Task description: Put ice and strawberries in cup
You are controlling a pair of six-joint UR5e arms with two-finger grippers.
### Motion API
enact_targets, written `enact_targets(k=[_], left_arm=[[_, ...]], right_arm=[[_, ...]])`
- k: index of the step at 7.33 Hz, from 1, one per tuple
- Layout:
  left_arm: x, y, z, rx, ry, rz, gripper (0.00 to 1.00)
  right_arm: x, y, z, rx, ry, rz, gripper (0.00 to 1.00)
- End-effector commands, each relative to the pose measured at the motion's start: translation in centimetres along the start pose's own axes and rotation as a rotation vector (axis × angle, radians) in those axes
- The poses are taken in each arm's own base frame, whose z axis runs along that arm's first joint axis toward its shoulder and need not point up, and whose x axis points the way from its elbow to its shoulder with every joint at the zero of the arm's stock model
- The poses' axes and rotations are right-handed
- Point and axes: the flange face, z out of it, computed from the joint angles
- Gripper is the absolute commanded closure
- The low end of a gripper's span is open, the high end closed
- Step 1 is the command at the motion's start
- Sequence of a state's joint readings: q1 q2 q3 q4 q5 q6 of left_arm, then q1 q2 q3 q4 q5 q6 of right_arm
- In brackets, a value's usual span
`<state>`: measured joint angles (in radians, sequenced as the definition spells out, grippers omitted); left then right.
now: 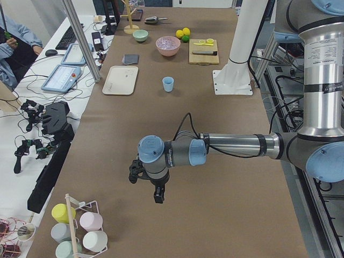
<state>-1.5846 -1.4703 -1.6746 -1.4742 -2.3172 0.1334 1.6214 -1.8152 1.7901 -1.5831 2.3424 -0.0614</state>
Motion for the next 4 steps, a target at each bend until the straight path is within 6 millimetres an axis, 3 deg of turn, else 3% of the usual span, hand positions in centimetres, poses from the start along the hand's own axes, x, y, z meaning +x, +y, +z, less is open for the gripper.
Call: enact_targets(k=[1, 4], left_arm=[[-0.1, 0.06, 0.12, -0.002, 0.001, -0.002, 0.02], [-0.29, 0.2, 0.36, -0.009, 0.003, -0.01, 0.02]], right_arm=[[-0.02, -0.03, -0.02, 0.0, 0.0, 0.0, 0.0], [0.03, 0.06, 0.04, -0.002, 0.0, 0.0, 0.0]])
